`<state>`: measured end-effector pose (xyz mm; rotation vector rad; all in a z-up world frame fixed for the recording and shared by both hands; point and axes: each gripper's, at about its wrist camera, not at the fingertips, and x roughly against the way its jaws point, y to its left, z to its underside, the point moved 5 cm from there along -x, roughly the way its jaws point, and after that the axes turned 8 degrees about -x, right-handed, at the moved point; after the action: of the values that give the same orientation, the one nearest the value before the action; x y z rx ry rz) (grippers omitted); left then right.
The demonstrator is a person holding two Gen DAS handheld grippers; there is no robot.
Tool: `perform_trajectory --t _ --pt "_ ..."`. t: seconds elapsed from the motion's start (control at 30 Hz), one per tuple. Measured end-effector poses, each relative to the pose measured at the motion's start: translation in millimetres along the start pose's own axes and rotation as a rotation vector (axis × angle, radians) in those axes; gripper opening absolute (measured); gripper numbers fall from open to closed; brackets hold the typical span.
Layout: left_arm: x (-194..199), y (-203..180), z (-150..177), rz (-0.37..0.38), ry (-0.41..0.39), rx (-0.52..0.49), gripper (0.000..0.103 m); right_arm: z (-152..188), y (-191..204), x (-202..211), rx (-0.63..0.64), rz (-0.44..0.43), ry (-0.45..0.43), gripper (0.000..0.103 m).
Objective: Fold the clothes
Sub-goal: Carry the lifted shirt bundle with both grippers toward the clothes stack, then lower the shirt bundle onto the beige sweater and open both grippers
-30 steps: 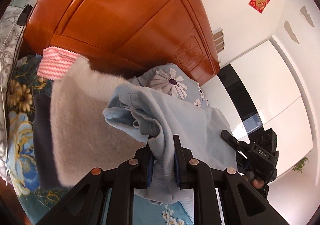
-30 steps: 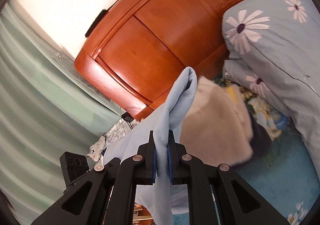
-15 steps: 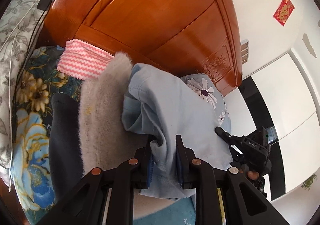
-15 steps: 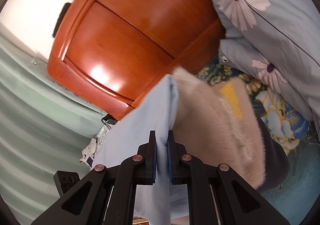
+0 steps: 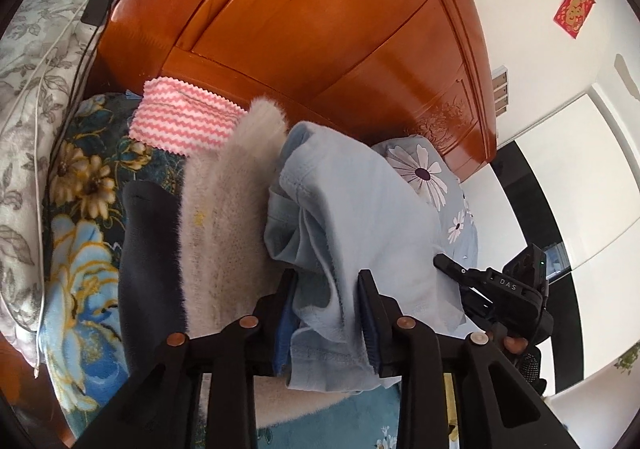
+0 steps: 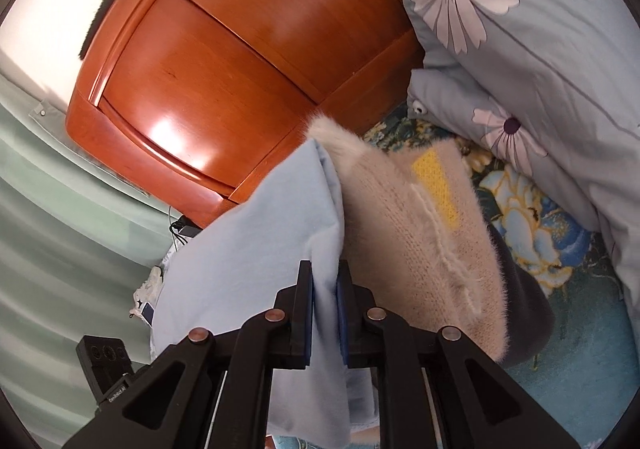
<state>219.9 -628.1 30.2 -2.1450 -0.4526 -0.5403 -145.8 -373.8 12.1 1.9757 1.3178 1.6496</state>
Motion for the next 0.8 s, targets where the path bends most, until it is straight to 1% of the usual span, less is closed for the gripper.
perform_trajectory --t 0.1,0.13,0.2,0.27,0.33,0.4,0.5,0.53,0.57,0.63,0.7,0.8 --pt "15 1 -7 -0.059 -0.025 -0.006 0.041 0 5 11 0.014 0.025 -0.025 0.012" --pt "18 0 -10 -0.065 -0.032 -0.011 0.041 -1 6 15 0.021 0.037 -0.035 0.012" --pt "22 -8 -16 -0.065 -0.046 -0.031 0.041 -3 11 22 0.039 0.059 -0.06 0.012" --pt "23 -21 -23 -0.059 -0.053 -0.076 0.042 -5 20 29 0.068 0.066 -0.091 0.012" --pt "19 -37 -30 -0.055 -0.053 -0.131 0.048 -6 33 32 0.112 0.053 -0.106 0.012" --pt "10 -50 -34 -0.043 -0.041 -0.178 0.052 -3 47 27 0.158 0.051 -0.09 0.012" --pt "-10 -56 -36 -0.075 -0.016 -0.227 0.054 3 61 10 0.214 0.059 -0.059 0.013" --pt "-17 -54 -36 -0.09 -0.005 -0.235 0.054 5 64 4 0.23 0.062 -0.051 0.015" --pt "-24 -51 -36 -0.102 0.007 -0.236 0.054 8 66 -1 0.243 0.068 -0.044 0.021" --pt "-36 -43 -34 -0.117 0.03 -0.23 0.054 12 67 -14 0.261 0.085 -0.029 0.027" --pt "-45 -37 -31 -0.132 0.042 -0.235 0.054 15 64 -26 0.273 0.111 -0.026 0.027" --pt "-52 -36 -27 -0.153 0.039 -0.267 0.054 19 56 -41 0.269 0.136 -0.031 0.027"
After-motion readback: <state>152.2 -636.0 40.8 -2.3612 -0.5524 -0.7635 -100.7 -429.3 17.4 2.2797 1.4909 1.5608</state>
